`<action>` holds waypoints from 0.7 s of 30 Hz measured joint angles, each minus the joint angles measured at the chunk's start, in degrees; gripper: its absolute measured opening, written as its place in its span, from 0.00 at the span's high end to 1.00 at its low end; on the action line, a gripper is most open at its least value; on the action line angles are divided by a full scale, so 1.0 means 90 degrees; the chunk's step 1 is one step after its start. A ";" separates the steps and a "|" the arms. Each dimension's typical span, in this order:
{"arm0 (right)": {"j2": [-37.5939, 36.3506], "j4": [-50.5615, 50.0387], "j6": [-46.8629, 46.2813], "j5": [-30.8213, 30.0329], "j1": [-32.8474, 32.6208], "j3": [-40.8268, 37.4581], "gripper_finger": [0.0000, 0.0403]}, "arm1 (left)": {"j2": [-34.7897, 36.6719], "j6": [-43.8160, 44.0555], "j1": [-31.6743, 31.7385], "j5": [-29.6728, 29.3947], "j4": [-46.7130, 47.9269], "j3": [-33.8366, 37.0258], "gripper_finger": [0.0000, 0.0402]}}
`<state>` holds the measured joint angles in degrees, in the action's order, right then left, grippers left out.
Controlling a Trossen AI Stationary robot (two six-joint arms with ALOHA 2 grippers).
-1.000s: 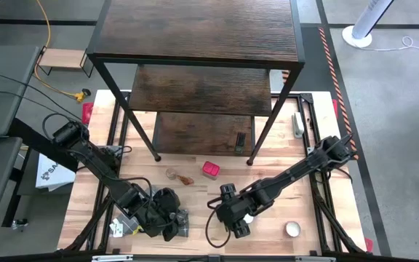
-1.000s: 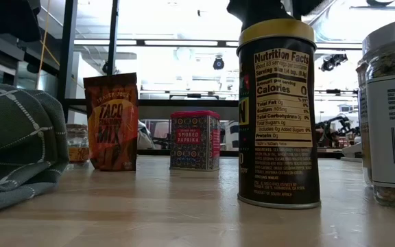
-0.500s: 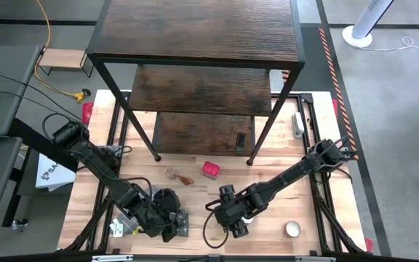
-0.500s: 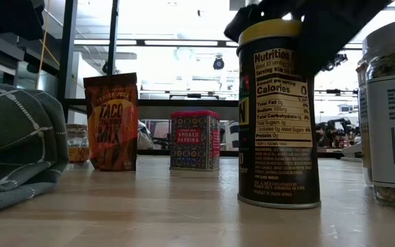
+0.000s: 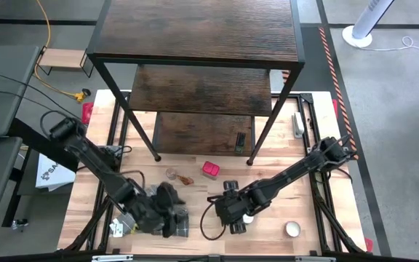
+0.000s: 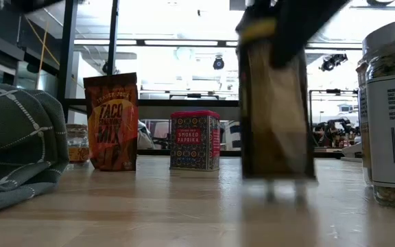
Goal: Shelf spices
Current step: Put the yellow seasoning bottle on the shelf
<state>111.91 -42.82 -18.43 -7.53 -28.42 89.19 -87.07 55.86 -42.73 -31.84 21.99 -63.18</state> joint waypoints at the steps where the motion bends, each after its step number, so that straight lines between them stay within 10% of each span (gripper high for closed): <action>1: -0.0103 -0.0123 -0.0062 -0.0066 0.0019 0.0056 0.48 | 0.0142 -0.0158 0.0008 -0.0230 -0.0023 0.0000 0.31; 9: -0.1073 -0.0257 -0.0801 -0.0991 0.0252 0.0600 0.48 | 0.1438 -0.2691 0.0059 -0.1095 -0.0011 -0.0007 0.31; 21: -0.1222 0.0817 -0.0341 -0.1501 0.0579 0.1169 0.48 | 0.1592 -0.5426 0.1278 0.0457 -0.0756 -0.0007 0.31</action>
<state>100.91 -35.46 -21.49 -21.04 -23.21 99.71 -72.75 7.03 -31.23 -27.73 15.18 -63.24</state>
